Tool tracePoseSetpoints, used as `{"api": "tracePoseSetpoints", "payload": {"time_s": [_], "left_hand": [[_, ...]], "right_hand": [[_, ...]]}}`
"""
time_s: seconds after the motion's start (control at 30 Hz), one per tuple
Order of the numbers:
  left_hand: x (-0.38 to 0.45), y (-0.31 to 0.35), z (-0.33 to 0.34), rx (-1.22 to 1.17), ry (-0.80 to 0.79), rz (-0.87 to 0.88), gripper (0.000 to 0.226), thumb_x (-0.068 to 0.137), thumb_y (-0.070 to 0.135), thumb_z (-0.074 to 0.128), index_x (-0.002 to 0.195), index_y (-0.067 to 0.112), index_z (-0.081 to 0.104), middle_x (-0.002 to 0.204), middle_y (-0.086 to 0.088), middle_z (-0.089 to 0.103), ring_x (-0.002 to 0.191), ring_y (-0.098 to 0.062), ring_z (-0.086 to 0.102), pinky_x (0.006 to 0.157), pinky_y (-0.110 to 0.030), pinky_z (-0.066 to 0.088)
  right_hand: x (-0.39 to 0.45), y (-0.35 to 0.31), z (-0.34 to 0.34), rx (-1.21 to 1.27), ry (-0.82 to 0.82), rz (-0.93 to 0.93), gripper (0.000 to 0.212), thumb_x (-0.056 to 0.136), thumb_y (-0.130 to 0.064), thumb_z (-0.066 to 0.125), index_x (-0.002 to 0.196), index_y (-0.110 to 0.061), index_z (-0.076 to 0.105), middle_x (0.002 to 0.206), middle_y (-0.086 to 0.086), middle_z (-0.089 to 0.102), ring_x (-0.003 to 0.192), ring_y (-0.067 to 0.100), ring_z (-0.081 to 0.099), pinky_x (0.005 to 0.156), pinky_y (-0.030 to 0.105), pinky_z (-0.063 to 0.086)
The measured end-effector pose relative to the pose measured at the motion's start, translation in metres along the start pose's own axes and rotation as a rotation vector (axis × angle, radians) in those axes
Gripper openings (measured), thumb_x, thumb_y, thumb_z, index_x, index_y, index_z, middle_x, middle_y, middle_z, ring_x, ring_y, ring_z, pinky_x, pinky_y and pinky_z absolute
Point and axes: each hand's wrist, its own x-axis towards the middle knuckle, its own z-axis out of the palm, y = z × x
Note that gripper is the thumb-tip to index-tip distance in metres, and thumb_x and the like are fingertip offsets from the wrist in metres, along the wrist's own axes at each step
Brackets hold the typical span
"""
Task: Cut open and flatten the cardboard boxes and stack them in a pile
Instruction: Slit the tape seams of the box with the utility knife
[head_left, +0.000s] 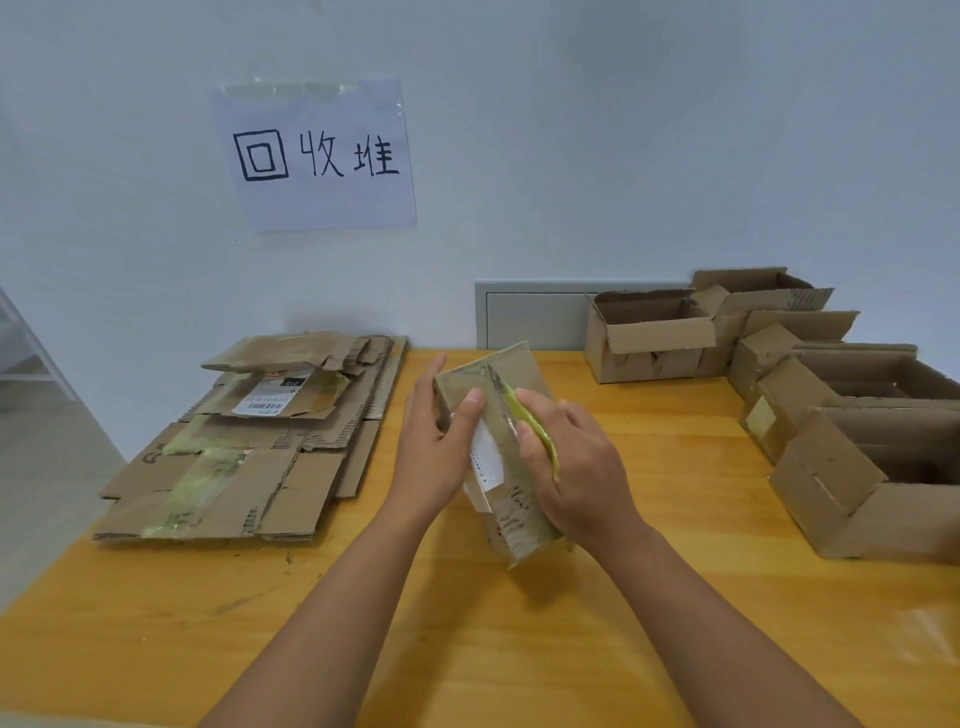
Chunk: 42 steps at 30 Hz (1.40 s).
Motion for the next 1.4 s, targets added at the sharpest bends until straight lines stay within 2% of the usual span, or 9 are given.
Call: {"api": "tracePoseSetpoints", "payload": {"time_s": [0.2,0.3,0.5,0.67,0.93,1.03,1.1,1.27,1.4], "left_hand": [[-0.002,0.003,0.000,0.034,-0.016,0.014,0.067,0.080,0.065,0.059,0.141,0.057,0.032,0.136,0.003,0.053,0.112,-0.014,0.064,0.092,-0.043,0.056],[-0.004,0.003,0.000,0.034,-0.014,0.013,0.068,0.079,0.066,0.059,0.141,0.056,0.032,0.134,0.002,0.054,0.110,-0.016,0.065,0.089,-0.043,0.058],[-0.008,0.005,0.002,0.013,0.008,0.018,0.054,0.086,0.055,0.063,0.134,0.058,0.037,0.131,0.007,0.057,0.107,-0.013,0.066,0.086,-0.041,0.059],[-0.012,0.007,0.005,0.047,0.047,0.027,0.035,0.093,0.039,0.062,0.115,0.058,0.041,0.105,0.013,0.065,0.090,-0.007,0.067,0.078,-0.040,0.059],[-0.011,0.008,0.004,0.044,0.091,0.024,0.027,0.094,0.036,0.063,0.113,0.048,0.047,0.099,0.011,0.068,0.080,-0.007,0.068,0.067,-0.025,0.056],[-0.009,0.012,0.002,0.025,0.161,-0.009,0.023,0.095,0.036,0.061,0.111,0.044,0.048,0.099,0.016,0.064,0.081,0.003,0.065,0.065,-0.017,0.051],[-0.004,0.012,-0.003,0.000,0.211,-0.055,0.023,0.095,0.038,0.061,0.114,0.039,0.049,0.099,0.018,0.062,0.082,0.006,0.063,0.070,-0.020,0.050],[0.008,0.002,-0.014,-0.051,0.231,-0.158,0.026,0.093,0.046,0.061,0.115,0.038,0.049,0.101,0.014,0.062,0.094,-0.013,0.065,0.082,-0.039,0.055],[0.012,0.002,-0.017,-0.115,0.175,-0.283,0.018,0.095,0.042,0.060,0.109,0.035,0.052,0.103,0.002,0.066,0.086,-0.018,0.067,0.067,-0.038,0.057]], "right_hand": [[0.015,-0.007,0.003,-0.026,0.006,0.000,0.052,0.106,-0.045,0.029,0.130,-0.009,0.059,0.091,0.009,0.068,0.080,0.022,0.057,0.068,0.039,0.053],[0.013,-0.007,0.005,-0.022,0.001,0.001,0.049,0.106,-0.042,0.032,0.131,-0.008,0.058,0.092,0.009,0.067,0.079,0.024,0.059,0.068,0.041,0.055],[0.009,-0.007,0.007,-0.017,0.031,0.002,0.039,0.101,-0.028,0.044,0.130,-0.005,0.058,0.100,0.011,0.069,0.088,0.023,0.057,0.077,0.042,0.056],[0.009,-0.006,0.007,-0.011,0.012,-0.006,0.049,0.106,-0.038,0.033,0.130,-0.004,0.059,0.103,0.011,0.069,0.090,0.018,0.054,0.079,0.042,0.055],[0.009,-0.004,0.003,-0.054,-0.033,-0.012,0.040,0.102,-0.028,0.042,0.128,-0.004,0.059,0.096,0.013,0.069,0.084,0.026,0.060,0.072,0.042,0.056],[0.004,-0.004,0.002,-0.073,-0.061,-0.036,0.038,0.100,-0.025,0.044,0.125,-0.003,0.061,0.091,0.013,0.068,0.080,0.028,0.061,0.070,0.043,0.056],[-0.003,-0.005,0.002,-0.084,-0.092,-0.038,0.037,0.099,-0.024,0.045,0.123,-0.003,0.063,0.089,0.013,0.069,0.078,0.029,0.062,0.070,0.042,0.057],[-0.014,-0.006,-0.006,-0.064,-0.175,-0.001,0.036,0.096,-0.025,0.046,0.121,-0.007,0.064,0.085,0.008,0.069,0.078,0.023,0.058,0.057,0.033,0.054],[-0.009,-0.016,-0.015,-0.015,-0.247,0.121,0.041,0.096,-0.033,0.043,0.121,-0.011,0.065,0.085,0.007,0.066,0.077,0.025,0.059,0.059,0.038,0.053]]}}
